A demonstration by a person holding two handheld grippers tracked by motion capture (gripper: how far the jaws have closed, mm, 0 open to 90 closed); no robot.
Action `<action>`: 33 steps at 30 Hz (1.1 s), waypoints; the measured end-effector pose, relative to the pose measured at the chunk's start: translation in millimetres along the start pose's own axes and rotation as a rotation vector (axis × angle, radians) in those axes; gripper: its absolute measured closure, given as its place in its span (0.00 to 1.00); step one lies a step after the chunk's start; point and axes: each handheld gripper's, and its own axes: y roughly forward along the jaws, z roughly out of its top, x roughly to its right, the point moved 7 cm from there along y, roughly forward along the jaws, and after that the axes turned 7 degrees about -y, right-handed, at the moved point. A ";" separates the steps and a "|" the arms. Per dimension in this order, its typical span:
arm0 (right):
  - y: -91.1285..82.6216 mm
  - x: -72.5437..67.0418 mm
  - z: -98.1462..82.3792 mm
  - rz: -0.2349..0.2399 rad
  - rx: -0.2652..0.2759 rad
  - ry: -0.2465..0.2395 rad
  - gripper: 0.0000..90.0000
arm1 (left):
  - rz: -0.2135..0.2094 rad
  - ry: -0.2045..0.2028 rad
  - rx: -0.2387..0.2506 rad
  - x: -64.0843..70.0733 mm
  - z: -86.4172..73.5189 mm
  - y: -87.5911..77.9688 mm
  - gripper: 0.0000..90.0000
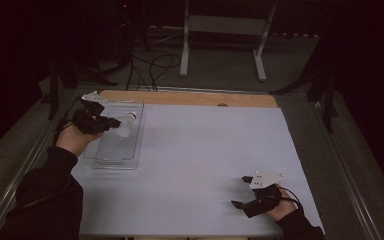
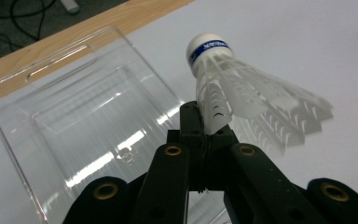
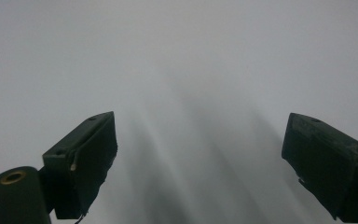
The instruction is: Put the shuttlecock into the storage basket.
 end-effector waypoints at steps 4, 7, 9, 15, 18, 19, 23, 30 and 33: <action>0.6 0.7 -0.6 -0.002 0.002 -0.002 0.11 | 0.014 -0.020 0.020 -5.0 1.4 3.6 0.99; 0.5 0.7 -1.3 -0.002 -0.002 0.002 0.11 | 0.021 -0.036 0.032 -6.0 2.4 6.7 0.99; 0.9 0.3 -1.5 -0.001 -0.002 0.000 0.11 | 0.033 -0.042 0.018 -7.2 2.3 8.7 0.99; 3.0 -1.3 -1.6 0.006 -0.006 -0.007 0.11 | 0.049 -0.064 0.017 -10.6 3.0 15.9 1.00; 2.8 -1.7 -1.4 0.008 -0.001 -0.007 0.11 | 0.045 -0.070 0.008 -12.5 1.6 21.3 1.00; 2.7 -1.5 -1.7 0.007 -0.003 -0.008 0.11 | 0.043 -0.074 0.006 -13.6 0.9 23.0 1.00; 2.5 -2.0 -2.1 0.009 -0.001 -0.011 0.11 | 0.037 -0.089 -0.004 -17.5 -2.3 29.1 1.00; 2.8 -3.3 -1.8 0.016 0.004 -0.017 0.11 | 0.034 -0.105 -0.022 -22.9 -8.0 38.0 0.99; 3.0 -4.2 -1.4 0.018 0.005 -0.020 0.11 | 0.031 -0.112 -0.020 -25.1 -10.1 41.4 0.99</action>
